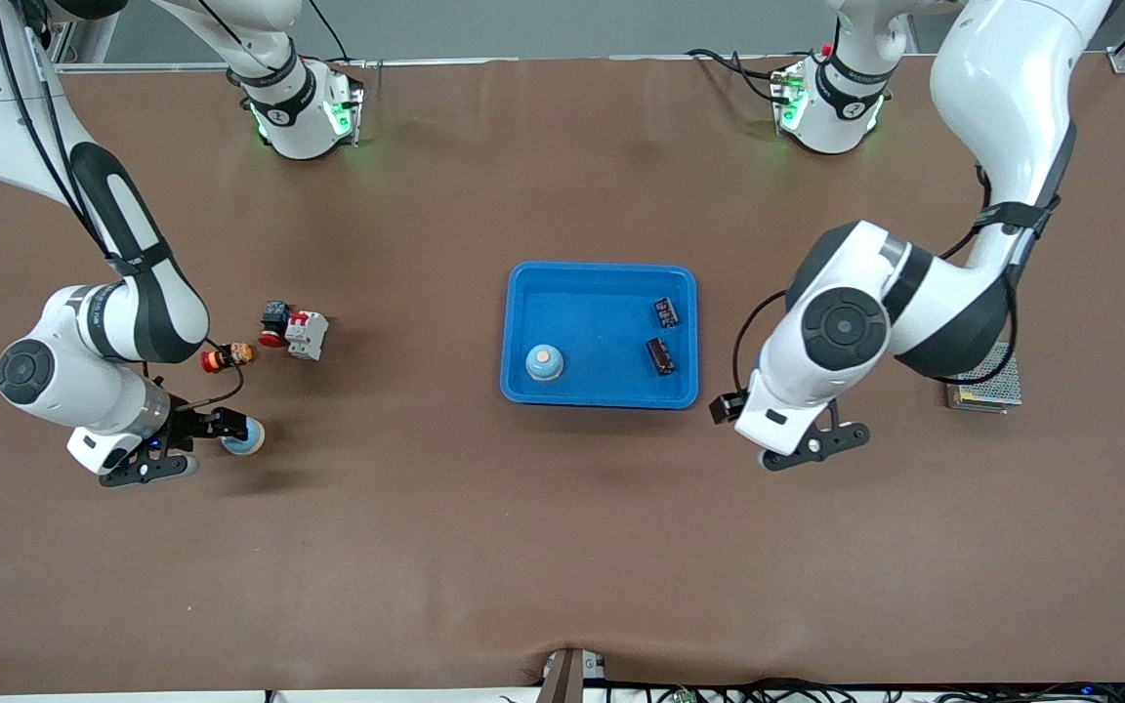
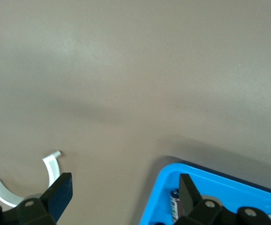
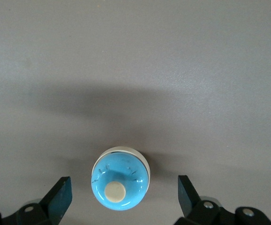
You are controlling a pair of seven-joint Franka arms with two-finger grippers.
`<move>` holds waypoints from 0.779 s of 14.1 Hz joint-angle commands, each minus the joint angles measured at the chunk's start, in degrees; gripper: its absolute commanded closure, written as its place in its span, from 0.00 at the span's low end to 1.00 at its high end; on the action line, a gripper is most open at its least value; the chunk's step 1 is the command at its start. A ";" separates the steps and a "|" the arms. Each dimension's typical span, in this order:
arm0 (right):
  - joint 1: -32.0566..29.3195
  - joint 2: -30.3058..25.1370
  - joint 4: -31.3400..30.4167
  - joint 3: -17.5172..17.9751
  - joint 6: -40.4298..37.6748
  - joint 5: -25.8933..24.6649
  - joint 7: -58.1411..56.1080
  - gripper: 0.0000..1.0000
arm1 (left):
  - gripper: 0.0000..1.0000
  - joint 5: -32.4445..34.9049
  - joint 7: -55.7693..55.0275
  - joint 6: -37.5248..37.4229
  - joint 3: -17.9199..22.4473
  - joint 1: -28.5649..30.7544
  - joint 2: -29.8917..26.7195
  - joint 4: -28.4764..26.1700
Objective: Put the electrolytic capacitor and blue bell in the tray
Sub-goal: 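Grasp the second bell with the right gripper while the left gripper withdraws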
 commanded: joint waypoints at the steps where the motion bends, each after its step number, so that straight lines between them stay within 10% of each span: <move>1: 0.14 -2.04 -2.24 0.14 0.55 0.31 0.75 0.00 | 0.00 0.46 3.62 -1.76 -0.33 1.64 -2.50 -0.36; 11: 0.67 -1.51 -4.87 0.05 5.11 -0.22 0.05 0.00 | 0.00 0.46 5.82 -9.67 -0.15 6.73 -11.56 -0.10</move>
